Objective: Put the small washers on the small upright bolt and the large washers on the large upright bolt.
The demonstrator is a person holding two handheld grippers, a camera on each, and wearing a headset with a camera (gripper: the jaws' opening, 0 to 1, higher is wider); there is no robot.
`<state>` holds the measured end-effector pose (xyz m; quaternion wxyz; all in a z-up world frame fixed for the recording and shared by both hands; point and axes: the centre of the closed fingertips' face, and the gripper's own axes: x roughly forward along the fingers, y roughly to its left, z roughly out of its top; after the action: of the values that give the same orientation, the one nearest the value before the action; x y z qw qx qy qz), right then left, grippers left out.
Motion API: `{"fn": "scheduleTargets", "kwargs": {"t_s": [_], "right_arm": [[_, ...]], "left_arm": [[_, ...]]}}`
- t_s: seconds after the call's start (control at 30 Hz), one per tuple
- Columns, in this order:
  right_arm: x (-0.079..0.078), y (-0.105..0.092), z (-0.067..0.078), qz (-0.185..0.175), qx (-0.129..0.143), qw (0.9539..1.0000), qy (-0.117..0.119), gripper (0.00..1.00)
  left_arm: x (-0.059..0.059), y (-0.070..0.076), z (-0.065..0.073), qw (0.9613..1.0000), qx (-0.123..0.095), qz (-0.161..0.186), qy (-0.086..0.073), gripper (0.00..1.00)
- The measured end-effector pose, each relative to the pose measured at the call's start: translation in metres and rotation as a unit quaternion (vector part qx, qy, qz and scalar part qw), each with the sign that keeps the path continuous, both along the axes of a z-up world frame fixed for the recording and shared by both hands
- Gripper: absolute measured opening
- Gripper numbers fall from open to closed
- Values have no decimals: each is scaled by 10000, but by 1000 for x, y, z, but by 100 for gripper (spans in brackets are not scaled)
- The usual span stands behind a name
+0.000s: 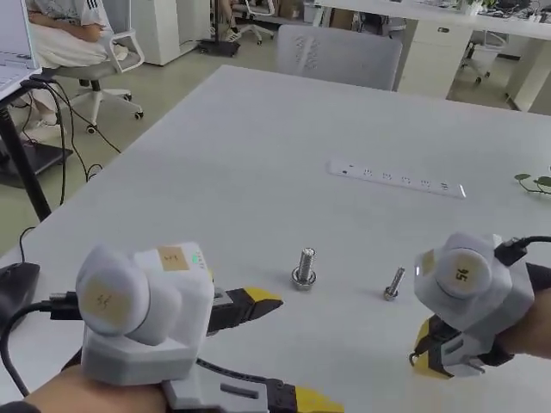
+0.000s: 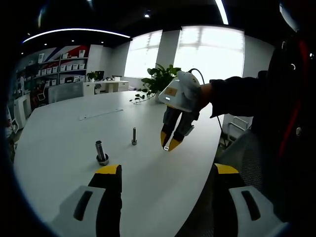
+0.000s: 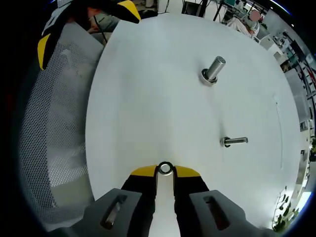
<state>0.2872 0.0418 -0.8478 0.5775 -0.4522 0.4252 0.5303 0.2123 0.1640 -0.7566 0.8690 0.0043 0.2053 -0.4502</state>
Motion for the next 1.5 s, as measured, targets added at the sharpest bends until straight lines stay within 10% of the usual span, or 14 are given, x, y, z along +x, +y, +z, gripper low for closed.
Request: {"fn": "scheduleTargets", "kwargs": {"t_s": [0.8,1.5], "right_arm": [[55,2,53,5,18,9988,-484,13],[94,25,64,254,-19,9975,-653,13]], "left_arm": [[2,2,0,10000,6,31,15,74],[5,9,-4,9998,36,192,61,74]]}}
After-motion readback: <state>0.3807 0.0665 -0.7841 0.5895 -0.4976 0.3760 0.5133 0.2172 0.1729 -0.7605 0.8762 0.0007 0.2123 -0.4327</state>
